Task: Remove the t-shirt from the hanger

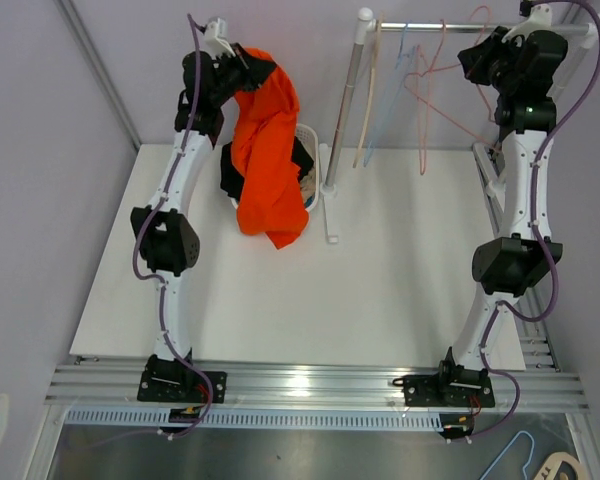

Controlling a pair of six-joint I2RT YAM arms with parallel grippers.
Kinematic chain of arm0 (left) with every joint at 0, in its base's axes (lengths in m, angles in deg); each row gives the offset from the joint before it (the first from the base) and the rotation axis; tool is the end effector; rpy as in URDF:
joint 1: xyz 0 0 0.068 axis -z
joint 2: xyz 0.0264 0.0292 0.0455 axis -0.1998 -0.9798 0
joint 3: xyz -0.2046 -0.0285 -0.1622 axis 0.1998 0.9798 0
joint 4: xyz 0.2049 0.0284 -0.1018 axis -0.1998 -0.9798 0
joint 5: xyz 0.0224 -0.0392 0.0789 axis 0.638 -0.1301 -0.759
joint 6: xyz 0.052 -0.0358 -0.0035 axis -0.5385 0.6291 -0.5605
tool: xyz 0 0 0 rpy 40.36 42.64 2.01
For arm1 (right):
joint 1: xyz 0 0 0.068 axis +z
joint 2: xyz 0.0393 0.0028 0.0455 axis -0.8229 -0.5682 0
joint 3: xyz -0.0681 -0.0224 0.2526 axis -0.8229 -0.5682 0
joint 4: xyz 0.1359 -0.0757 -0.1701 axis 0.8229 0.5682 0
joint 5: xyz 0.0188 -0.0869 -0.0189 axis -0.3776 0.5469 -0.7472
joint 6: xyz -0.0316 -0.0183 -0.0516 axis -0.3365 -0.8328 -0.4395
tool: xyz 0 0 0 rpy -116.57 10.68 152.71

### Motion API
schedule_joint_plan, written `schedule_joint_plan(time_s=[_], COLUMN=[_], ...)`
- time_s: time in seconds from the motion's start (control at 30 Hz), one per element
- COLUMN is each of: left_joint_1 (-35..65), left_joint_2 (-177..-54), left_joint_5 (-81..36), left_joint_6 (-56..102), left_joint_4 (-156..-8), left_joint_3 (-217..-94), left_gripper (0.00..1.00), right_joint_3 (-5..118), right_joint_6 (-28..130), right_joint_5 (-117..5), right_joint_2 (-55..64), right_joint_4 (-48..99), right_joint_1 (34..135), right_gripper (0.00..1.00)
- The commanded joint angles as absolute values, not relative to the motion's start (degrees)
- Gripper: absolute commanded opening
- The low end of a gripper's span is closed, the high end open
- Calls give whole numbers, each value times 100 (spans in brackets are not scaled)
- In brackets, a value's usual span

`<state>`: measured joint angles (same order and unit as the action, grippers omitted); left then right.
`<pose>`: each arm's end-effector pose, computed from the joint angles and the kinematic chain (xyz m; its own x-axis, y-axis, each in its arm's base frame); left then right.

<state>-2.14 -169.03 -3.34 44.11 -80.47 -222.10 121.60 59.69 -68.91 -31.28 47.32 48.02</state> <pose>0.4828 -0.1024 0.4314 -0.1246 -0.4645 -0.8767 0.6142 0.6579 -0.4358 0.4213 -0.0373 0.4832 -0.0365 0.2544 -0.9664 -0.2223 0.9408 0.2560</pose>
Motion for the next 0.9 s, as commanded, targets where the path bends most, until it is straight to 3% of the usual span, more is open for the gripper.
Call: schedule_joint_plan(time_s=[0.0,0.07,0.23,0.37,0.43,0.5,0.53,0.63,0.8,0.83,0.87], left_joint_1=[-45,7,209,289,236,122,87,16,-27,-45,-97], left_joint_2=[-17046,-17117,-16494,-15897,-16113,-16570,-16807,-17380,-17495,-17548,-17626], left_joint_5=[-333,-597,-1044,-1571,-1609,-1372,-1267,-1239,-1538,-1590,-1582], left_joint_6=[4511,4432,4502,4764,4818,4845,4836,4775,4678,4669,4669], left_joint_4=[-8677,-9296,-9920,-9748,-9816,-10605,-10851,-11407,-11355,-11381,-11407], left_joint_3=[-22169,-22099,-20493,-18932,-18820,-19591,-19828,-20699,-20789,-20989,-21052], left_gripper=[1,1,1,1,1,1,1,1,2,4,7], right_joint_3=[12159,12063,11579,11465,11290,11114,10895,10604,10489,10489,10489], right_joint_6=[5862,5819,5765,5730,5704,5695,5678,5704,5678,5686,5669], right_joint_5=[-6846,-6864,-6741,-6767,-6758,-6749,-6749,-6714,-6749,-6741,-6741], right_joint_2=[-3112,-3077,-2787,-2577,-2489,-2313,-2243,-1997,-1829,-1768,-1724], right_joint_4=[4416,4459,4337,4468,4477,4433,4381,4214,4222,4214,4222], right_joint_1=[4905,4957,5028,5036,5045,5080,5089,5124,5133,5142,5133], right_gripper=[0,0,0,0,0,7,19,24,41,54,60])
